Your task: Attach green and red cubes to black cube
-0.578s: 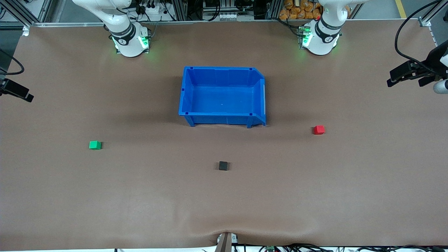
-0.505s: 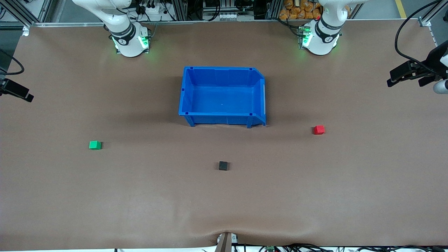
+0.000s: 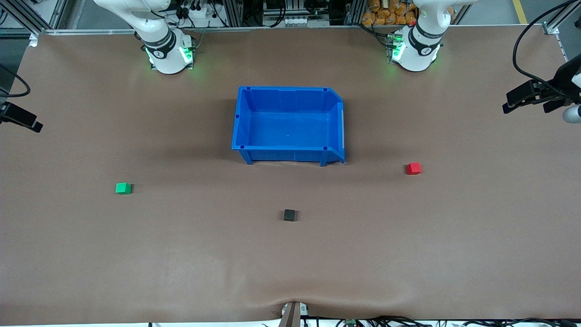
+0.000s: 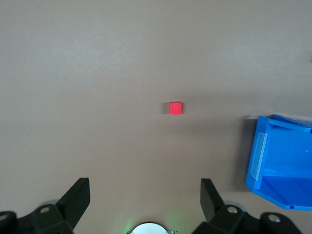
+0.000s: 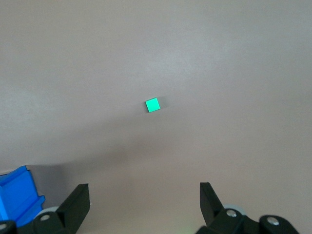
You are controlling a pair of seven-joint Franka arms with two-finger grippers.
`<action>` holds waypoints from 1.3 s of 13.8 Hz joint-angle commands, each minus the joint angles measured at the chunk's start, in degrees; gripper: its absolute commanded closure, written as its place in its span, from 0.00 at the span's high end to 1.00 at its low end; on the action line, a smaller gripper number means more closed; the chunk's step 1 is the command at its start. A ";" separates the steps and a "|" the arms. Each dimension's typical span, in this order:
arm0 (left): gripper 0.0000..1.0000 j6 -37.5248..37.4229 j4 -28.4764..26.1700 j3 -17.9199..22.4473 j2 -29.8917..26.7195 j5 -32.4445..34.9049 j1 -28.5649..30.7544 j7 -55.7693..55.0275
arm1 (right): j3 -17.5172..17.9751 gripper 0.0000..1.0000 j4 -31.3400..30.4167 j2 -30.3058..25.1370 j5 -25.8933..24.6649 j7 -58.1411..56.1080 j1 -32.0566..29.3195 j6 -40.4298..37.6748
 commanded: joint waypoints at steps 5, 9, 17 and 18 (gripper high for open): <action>1.00 -1.17 1.50 -0.13 3.49 0.97 1.82 -0.07 | 0.44 1.00 -0.27 -0.14 0.35 -0.60 -0.73 -0.33; 1.00 -0.73 1.68 -0.22 8.31 0.53 1.38 -0.41 | 0.44 1.00 -0.18 -0.31 0.35 -0.60 -0.81 -0.33; 1.00 4.44 4.93 -0.84 19.57 1.06 -0.72 -0.59 | 0.44 1.00 -0.35 -0.13 0.35 -0.60 -0.90 -0.33; 1.00 5.15 5.02 -0.84 21.14 1.14 -1.43 -0.33 | 0.44 1.00 -0.27 -0.13 0.35 -0.60 -0.81 -0.33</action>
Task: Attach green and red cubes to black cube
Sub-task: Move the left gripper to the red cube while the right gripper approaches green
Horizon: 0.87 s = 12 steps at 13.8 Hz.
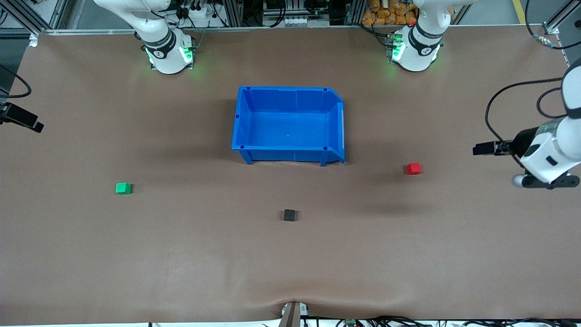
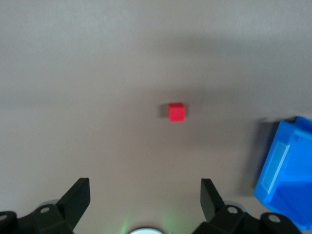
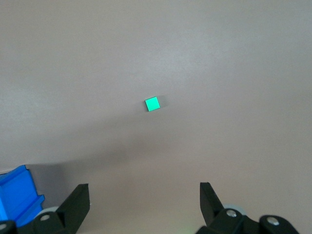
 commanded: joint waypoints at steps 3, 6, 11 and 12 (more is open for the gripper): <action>1.00 1.86 2.00 -0.23 7.12 2.99 -3.53 -0.59 | 0.72 1.00 -0.05 0.67 0.44 -0.69 0.18 -2.11; 1.00 3.70 1.92 -0.23 9.32 3.42 -5.19 -0.50 | 0.81 1.00 0.13 3.83 0.70 -1.13 0.19 -4.41; 1.00 11.76 -0.45 -0.05 14.07 3.25 -5.47 -4.95 | 0.72 1.00 -0.49 5.85 3.94 -2.79 -2.18 -3.98; 1.00 13.79 -1.07 -0.05 15.38 3.43 -5.20 -6.64 | 0.72 1.00 -0.49 6.90 6.22 -4.19 -3.58 -3.63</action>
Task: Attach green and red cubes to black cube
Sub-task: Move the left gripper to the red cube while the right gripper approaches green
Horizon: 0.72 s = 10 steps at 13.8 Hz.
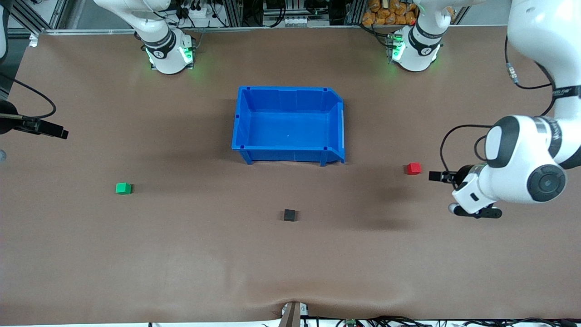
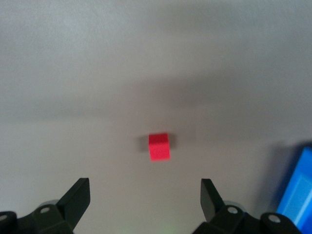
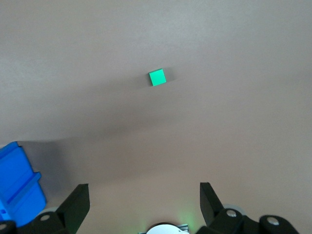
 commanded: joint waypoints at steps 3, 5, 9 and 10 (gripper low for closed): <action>1.00 5.62 -3.13 -0.09 3.36 1.17 0.50 -3.54 | 0.15 1.00 -1.23 4.20 5.42 -8.40 -4.88 4.28; 1.00 5.27 -4.89 0.00 2.93 1.08 -1.24 -4.15 | 0.15 1.00 -4.64 4.73 5.33 -11.04 -5.58 10.16; 1.00 5.36 -5.60 0.00 2.84 1.26 -1.69 -5.12 | 0.15 1.00 -10.80 8.24 5.33 -19.74 -7.69 23.86; 1.00 5.71 -5.60 0.00 3.01 1.26 -1.61 -5.13 | 0.15 1.00 -12.03 9.38 5.33 -20.45 -7.86 27.21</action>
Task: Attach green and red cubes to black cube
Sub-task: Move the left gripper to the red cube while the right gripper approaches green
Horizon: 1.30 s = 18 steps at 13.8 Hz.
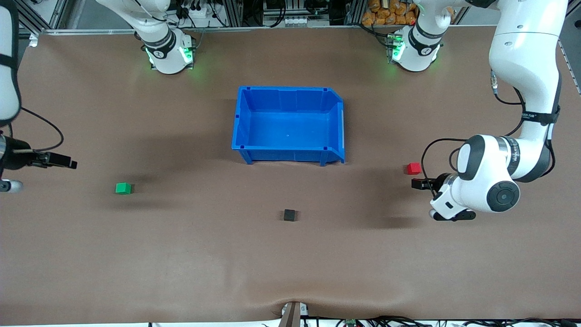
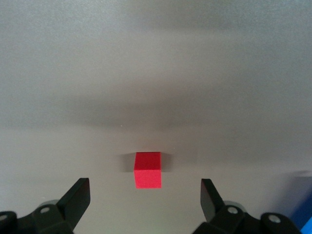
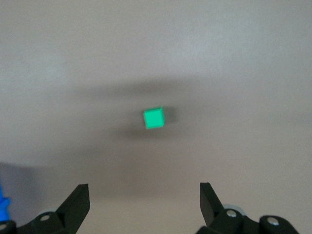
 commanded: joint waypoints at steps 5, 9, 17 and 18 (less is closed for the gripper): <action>1.00 0.31 -2.10 -0.16 -2.87 1.22 -0.58 -0.25 | 0.65 1.00 -13.55 3.77 0.55 -3.24 -0.42 23.93; 1.00 1.09 -2.10 -1.92 -1.48 0.51 -1.81 -3.22 | 0.65 1.00 -14.45 8.77 0.37 -4.55 1.16 29.14; 1.00 3.29 -2.10 -0.96 2.84 1.22 0.83 -2.53 | 0.65 1.00 -14.80 14.93 0.46 -6.75 3.10 36.09; 1.00 4.34 -2.19 -0.87 3.89 1.22 0.83 -2.53 | 0.65 1.00 -14.98 15.11 0.46 -6.75 3.10 36.19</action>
